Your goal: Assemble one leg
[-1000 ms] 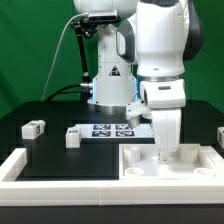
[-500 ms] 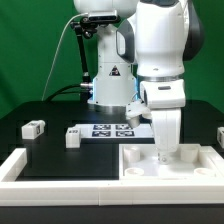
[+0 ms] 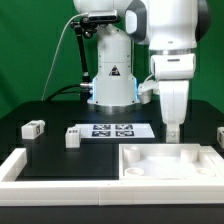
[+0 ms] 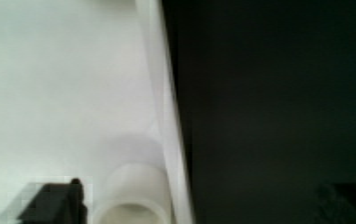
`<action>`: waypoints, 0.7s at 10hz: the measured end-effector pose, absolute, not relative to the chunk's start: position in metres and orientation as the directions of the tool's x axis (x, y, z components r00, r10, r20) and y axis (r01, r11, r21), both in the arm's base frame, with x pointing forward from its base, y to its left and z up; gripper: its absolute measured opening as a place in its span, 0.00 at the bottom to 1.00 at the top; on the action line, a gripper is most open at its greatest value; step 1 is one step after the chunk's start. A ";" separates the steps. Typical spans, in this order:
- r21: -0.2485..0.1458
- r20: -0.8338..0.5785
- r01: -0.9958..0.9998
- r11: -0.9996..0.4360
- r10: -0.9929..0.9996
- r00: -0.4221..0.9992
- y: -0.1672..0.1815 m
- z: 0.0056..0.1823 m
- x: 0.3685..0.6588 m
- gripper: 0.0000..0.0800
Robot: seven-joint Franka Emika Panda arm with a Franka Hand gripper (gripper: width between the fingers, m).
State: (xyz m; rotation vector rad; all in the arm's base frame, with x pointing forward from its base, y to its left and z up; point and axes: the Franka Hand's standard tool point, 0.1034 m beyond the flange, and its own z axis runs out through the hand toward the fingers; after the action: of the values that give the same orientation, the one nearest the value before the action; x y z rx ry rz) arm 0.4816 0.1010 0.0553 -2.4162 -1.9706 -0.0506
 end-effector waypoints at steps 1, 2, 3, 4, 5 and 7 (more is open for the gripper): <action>0.006 0.042 0.977 -0.212 0.977 0.211 0.107 0.057 0.481 0.81; 0.001 0.040 0.978 -0.207 0.977 0.207 0.103 0.054 0.481 0.81; 0.000 0.040 0.977 -0.212 0.976 0.212 0.102 0.054 0.481 0.81; 0.000 0.040 0.977 -0.211 0.977 0.211 0.103 0.054 0.480 0.81; 0.000 0.040 0.977 -0.213 0.976 0.213 0.102 0.054 0.480 0.81; -0.001 0.041 0.970 -0.242 0.969 0.242 0.104 0.054 0.479 0.81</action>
Offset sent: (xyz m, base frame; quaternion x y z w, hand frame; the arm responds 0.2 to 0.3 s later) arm 0.0000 0.0000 0.0000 0.0000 0.0000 0.0000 1.0000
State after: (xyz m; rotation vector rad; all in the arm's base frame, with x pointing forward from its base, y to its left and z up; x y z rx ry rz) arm 0.4794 0.1041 0.0542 -2.4549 -1.9170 -0.0497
